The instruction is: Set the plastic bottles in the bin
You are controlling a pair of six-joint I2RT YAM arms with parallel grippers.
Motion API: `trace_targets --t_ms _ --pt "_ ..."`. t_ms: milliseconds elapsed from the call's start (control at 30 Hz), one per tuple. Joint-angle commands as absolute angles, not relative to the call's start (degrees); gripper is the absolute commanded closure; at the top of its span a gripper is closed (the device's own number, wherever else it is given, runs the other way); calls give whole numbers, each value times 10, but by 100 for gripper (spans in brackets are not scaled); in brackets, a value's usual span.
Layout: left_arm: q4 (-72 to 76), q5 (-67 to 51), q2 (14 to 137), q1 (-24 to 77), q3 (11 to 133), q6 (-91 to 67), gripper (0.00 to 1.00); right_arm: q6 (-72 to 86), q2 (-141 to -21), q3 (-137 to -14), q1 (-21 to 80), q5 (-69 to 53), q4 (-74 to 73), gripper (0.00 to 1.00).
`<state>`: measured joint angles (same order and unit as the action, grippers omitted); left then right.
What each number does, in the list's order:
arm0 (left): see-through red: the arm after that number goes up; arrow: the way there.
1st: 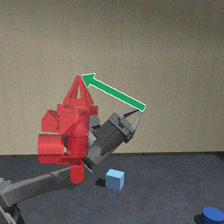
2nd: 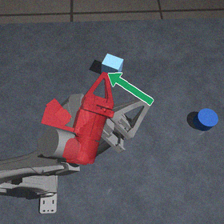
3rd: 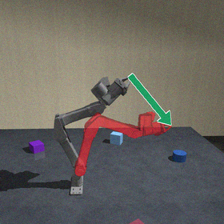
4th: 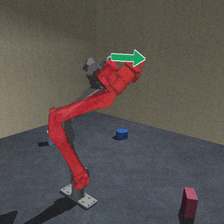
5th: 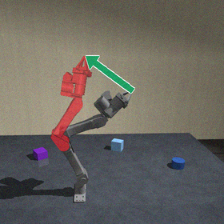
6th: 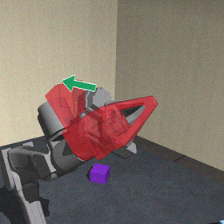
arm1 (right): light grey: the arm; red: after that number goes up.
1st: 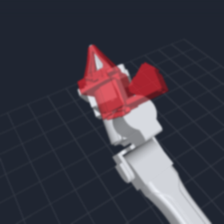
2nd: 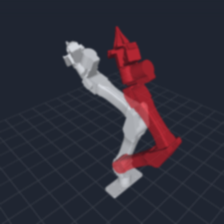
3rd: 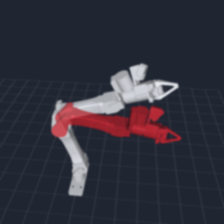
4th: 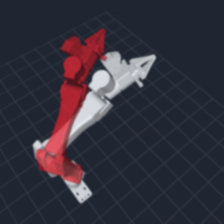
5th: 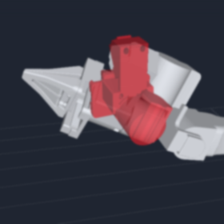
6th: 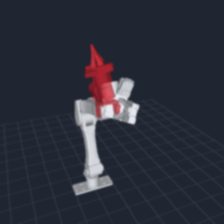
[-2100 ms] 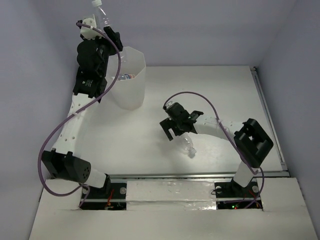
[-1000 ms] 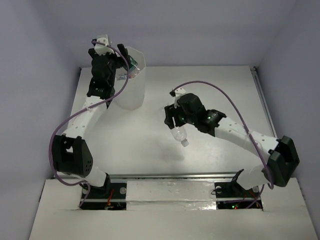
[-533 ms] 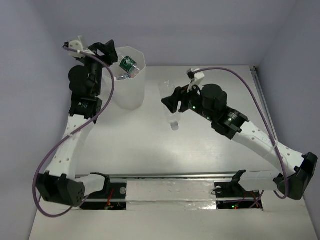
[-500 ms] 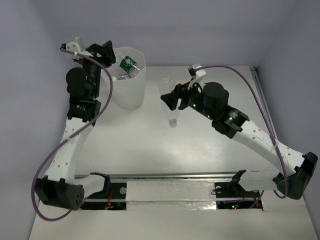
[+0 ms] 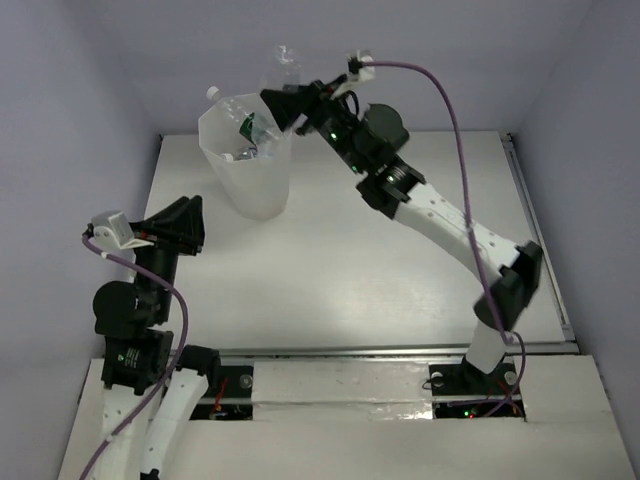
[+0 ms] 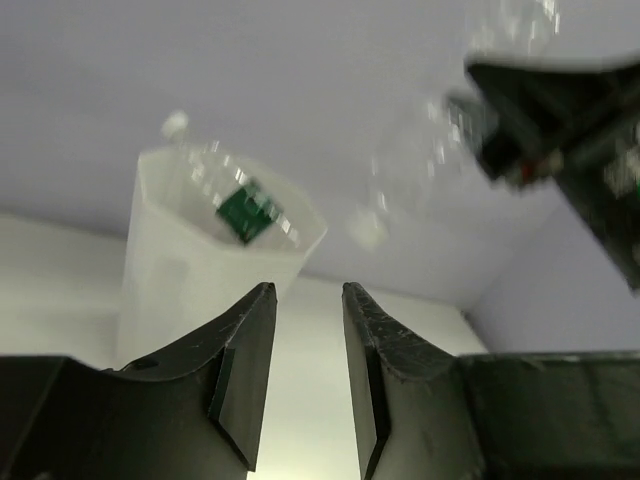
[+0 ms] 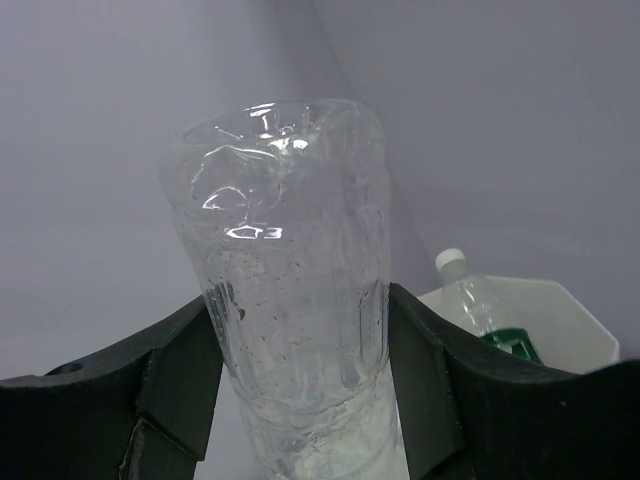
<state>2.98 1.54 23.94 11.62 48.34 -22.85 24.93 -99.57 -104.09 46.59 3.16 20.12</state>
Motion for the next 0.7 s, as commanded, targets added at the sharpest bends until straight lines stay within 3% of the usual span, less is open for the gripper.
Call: trace_targets --t_ms 0,200,667 --pt "-64 3 189 115 425 -223 70 240 -1098 -1190 469 60 208 36" --pt "-96 9 138 126 384 -209 69 180 -1304 -1480 475 90 113 36" --pt "-106 47 98 142 381 -204 66 53 -1349 -1434 505 86 89 31"
